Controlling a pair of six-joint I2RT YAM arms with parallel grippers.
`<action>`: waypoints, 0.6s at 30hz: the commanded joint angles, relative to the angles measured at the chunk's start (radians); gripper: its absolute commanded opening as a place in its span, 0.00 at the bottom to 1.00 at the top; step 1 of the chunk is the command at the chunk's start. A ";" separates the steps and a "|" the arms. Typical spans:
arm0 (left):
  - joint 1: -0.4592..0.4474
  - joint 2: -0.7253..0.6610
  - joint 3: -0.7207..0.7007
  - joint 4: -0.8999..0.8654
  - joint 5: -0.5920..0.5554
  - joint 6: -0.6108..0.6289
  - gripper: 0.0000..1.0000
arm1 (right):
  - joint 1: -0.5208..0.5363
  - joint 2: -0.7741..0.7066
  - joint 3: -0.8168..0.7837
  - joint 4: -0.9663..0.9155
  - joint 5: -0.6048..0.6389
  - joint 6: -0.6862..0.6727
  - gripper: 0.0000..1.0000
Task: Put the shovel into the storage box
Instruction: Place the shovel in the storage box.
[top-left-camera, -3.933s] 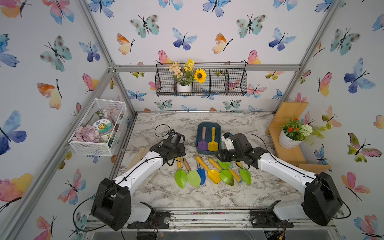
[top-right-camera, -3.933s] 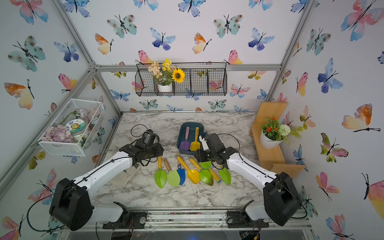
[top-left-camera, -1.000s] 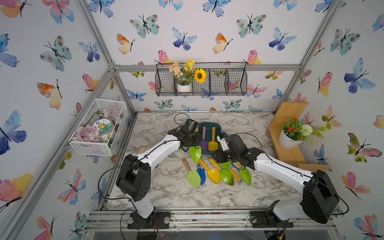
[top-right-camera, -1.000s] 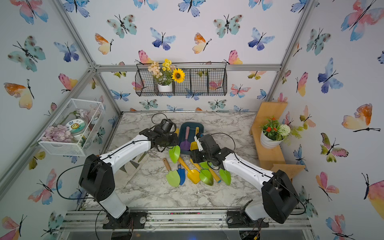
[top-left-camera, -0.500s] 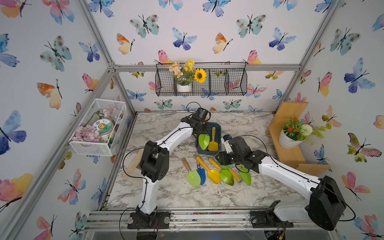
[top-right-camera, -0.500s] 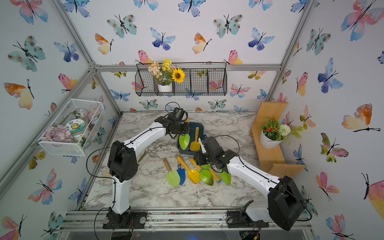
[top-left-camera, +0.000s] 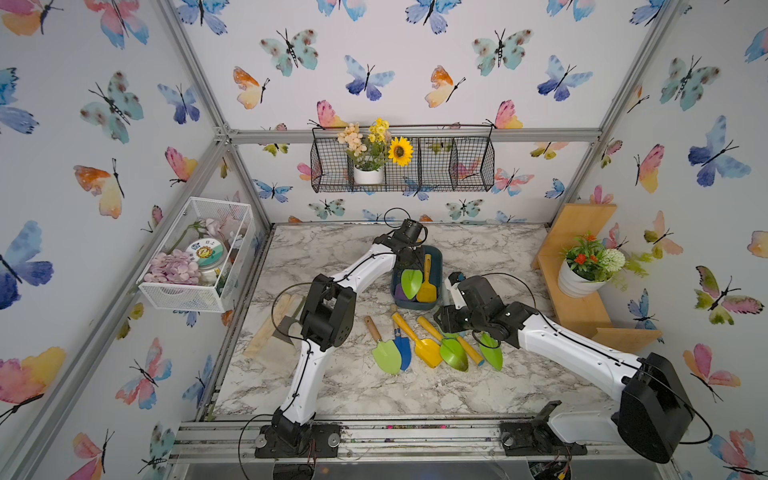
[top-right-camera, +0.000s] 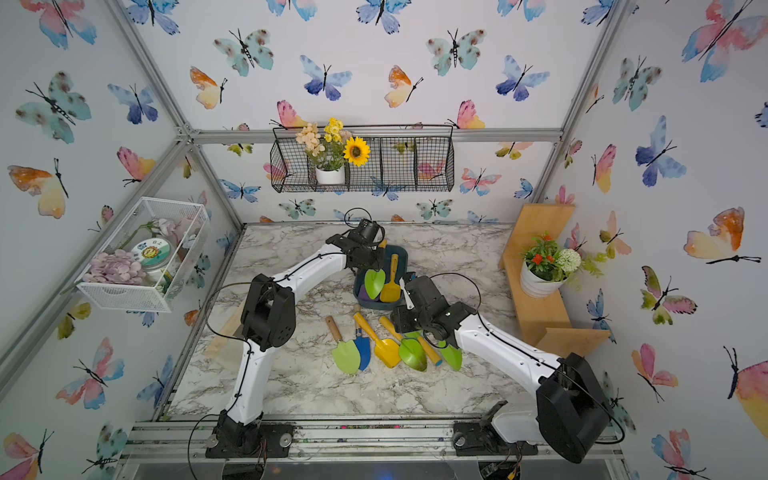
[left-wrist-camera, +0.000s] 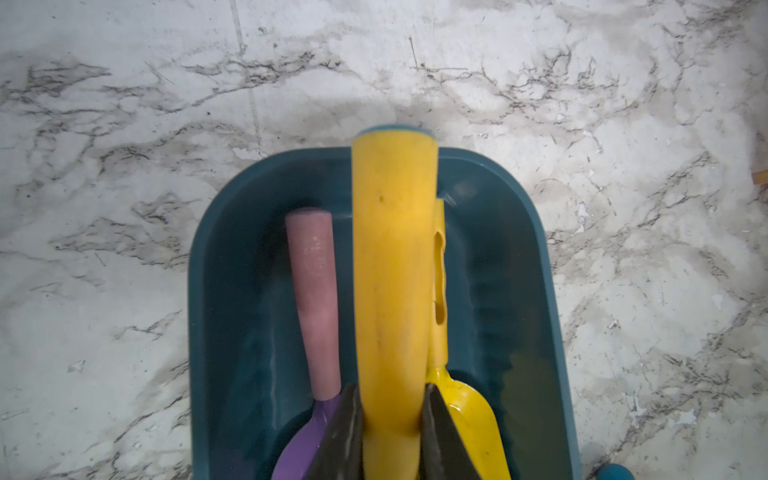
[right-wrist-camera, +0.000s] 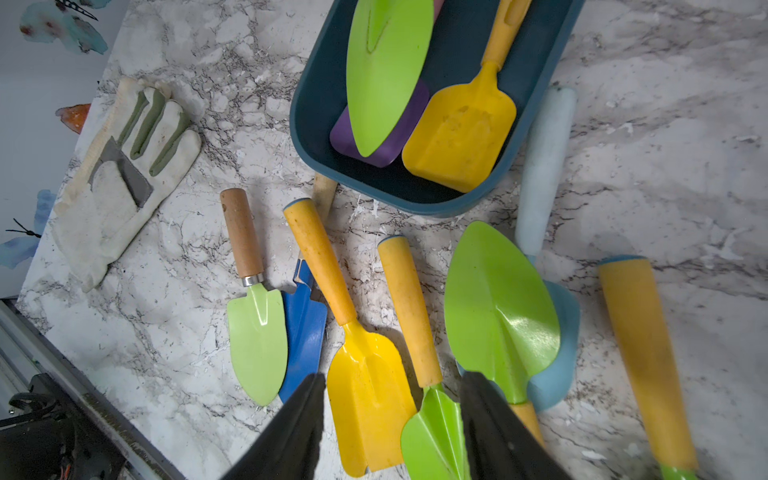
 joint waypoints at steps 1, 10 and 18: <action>0.003 0.029 0.013 0.021 -0.029 0.005 0.02 | -0.005 -0.003 0.000 -0.025 0.032 0.005 0.57; 0.004 0.049 -0.023 0.050 -0.019 -0.024 0.02 | -0.005 0.015 0.009 -0.026 0.037 0.005 0.57; 0.003 0.071 -0.028 0.041 -0.008 -0.038 0.03 | -0.005 0.023 0.014 -0.029 0.046 0.003 0.57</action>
